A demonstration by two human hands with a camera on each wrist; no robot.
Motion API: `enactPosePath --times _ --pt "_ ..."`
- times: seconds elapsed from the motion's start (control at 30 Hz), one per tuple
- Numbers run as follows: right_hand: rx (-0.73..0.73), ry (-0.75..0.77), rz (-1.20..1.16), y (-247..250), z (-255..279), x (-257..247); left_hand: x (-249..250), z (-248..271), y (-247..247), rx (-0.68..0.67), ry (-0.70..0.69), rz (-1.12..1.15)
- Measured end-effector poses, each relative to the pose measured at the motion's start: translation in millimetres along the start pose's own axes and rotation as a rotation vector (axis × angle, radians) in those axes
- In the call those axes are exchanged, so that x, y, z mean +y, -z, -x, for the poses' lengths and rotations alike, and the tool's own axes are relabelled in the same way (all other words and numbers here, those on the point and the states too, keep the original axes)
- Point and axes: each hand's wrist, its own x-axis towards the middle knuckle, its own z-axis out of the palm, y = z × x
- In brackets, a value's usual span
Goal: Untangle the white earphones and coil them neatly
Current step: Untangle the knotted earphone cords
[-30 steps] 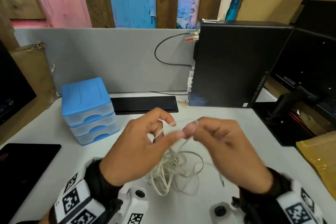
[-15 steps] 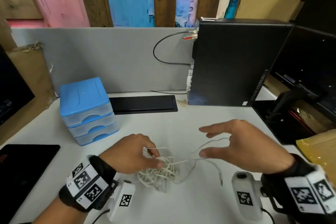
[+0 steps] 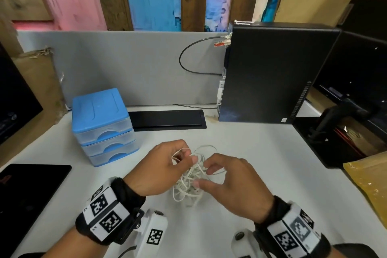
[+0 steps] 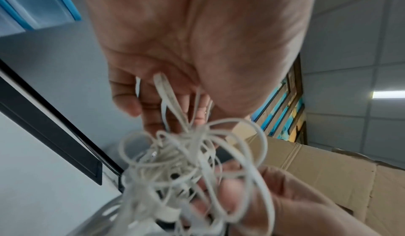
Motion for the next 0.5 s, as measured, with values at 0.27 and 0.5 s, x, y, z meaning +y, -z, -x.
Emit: enactPosePath --times 0.27,0.5 --pt "0.143 0.146 -0.312 -3.5 -5.8 8.1 10.7 1.2 -0.8 0.03 -0.05 0.12" --pt "0.263 0.227 -0.732 23.3 -4.4 1.9 -0.6 0.8 -5.9 -0.021 0.096 -0.006"
